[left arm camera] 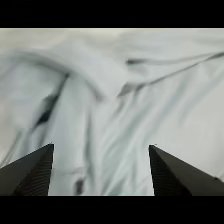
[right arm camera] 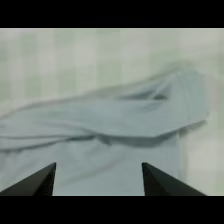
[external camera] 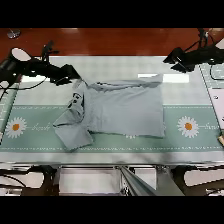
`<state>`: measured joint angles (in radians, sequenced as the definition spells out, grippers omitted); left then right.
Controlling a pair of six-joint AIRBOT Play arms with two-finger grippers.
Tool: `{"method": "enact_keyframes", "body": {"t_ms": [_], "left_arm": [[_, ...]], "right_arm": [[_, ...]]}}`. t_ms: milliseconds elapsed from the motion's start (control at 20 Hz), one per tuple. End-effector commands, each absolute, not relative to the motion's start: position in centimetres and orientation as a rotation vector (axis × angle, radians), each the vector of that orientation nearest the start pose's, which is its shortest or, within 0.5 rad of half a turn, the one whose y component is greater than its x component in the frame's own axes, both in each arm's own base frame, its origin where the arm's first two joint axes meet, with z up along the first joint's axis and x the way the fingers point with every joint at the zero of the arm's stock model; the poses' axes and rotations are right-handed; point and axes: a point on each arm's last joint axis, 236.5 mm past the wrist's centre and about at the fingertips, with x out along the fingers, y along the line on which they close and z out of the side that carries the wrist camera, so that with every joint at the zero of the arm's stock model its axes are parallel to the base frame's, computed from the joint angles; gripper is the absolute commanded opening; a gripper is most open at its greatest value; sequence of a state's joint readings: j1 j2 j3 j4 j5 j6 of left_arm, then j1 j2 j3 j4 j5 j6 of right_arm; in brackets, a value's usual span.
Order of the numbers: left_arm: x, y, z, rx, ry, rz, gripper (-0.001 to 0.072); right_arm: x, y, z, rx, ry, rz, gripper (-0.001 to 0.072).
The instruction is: Fold the shirts.
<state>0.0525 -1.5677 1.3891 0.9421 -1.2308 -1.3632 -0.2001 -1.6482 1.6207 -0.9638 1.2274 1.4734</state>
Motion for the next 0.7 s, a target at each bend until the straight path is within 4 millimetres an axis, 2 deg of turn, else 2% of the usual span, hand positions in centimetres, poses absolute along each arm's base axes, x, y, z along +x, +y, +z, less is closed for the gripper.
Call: {"method": "enact_keyframes", "body": {"t_ms": [0,50,150,200,300,400,500,650], "left_arm": [[36.7,-2.7,-1.3,-0.372,1.556,-0.268,0.0702],[34.9,-1.0,-1.9,-0.419,1.557,-0.216,0.0703],[30.7,1.7,-3.9,-0.535,1.532,-0.091,0.0702],[28.4,3.0,-5.2,-0.600,1.509,-0.016,0.0701],[25.2,4.6,-7.1,-0.775,1.414,0.116,0.0701],[24.4,4.0,-7.4,-0.974,1.281,0.121,0.0701],[24.3,2.7,-7.5,-1.091,1.191,0.060,0.0701],[23.2,1.1,-9.1,-1.082,1.203,0.016,0.0701]], "right_arm": [[41.4,-1.2,2.2,0.487,1.471,0.306,0.0614],[39.0,-2.7,1.3,0.502,1.539,0.269,0.0614],[36.6,-4.3,-0.8,0.614,1.488,0.172,0.0614],[36.3,-4.3,-1.9,0.696,1.393,0.134,0.0614],[36.4,-2.0,-2.0,0.823,1.211,0.206,0.0614],[35.7,0.7,-1.0,0.864,1.132,0.314,0.0613],[34.4,2.4,-0.6,0.861,1.145,0.365,0.0614],[33.1,4.1,-0.2,0.843,1.188,0.431,0.0614]]}}
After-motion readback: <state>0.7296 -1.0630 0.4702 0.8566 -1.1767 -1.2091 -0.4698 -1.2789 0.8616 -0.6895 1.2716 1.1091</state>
